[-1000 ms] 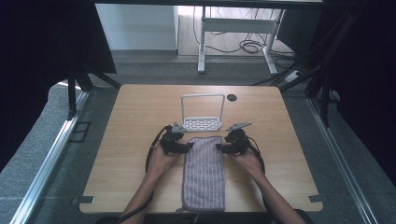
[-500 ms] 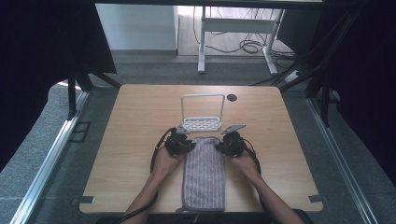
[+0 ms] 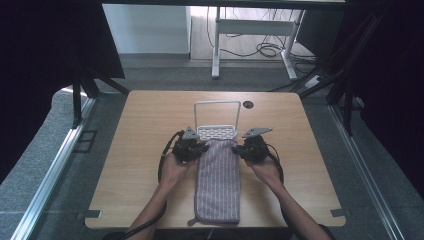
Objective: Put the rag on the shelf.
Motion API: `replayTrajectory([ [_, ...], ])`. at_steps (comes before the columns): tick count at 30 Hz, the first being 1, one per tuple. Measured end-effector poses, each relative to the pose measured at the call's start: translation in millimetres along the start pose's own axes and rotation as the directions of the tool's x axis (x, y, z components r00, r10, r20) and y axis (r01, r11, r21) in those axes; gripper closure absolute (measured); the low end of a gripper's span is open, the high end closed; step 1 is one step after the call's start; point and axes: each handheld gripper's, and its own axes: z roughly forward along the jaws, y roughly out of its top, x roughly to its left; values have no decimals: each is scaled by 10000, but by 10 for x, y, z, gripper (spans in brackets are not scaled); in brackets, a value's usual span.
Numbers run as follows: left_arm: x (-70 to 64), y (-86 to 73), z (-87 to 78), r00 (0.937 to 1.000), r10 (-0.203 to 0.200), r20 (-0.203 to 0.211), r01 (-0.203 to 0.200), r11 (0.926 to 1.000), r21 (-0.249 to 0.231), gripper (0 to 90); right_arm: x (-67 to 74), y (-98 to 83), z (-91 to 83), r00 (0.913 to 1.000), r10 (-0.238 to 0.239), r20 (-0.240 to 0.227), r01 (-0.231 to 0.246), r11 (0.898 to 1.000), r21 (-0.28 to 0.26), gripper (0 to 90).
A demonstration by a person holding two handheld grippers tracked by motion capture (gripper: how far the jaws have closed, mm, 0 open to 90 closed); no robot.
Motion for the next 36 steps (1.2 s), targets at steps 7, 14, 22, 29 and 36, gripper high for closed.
replayTrajectory([
  [7, -10, 228, -305, 9997, 214, -129, -223, 9973, -695, 808, 56, 253, -245, 9991, -350, -231, 334, 9972, -674, 835],
  [14, -14, 483, -573, 9982, 541, -265, -568, 9914, -1177, 804, 78, 530, -501, 9974, -675, -243, 638, 9893, -1309, 835],
  [22, -12, 816, -796, 9918, 1103, -651, -1192, 9808, -1542, 803, 36, 858, -781, 9962, -866, 116, 872, 9774, -1925, 838],
  [29, 26, 1149, -921, 9824, 1509, -1103, -1678, 9721, -1640, 803, -20, 1137, -932, 9928, -1037, 598, 1148, 9665, -2297, 839],
  [36, 114, 1388, -969, 9716, 1739, -1604, -2021, 9626, -1803, 801, -77, 1388, -998, 9882, -1127, 1033, 1358, 9576, -2540, 838],
])
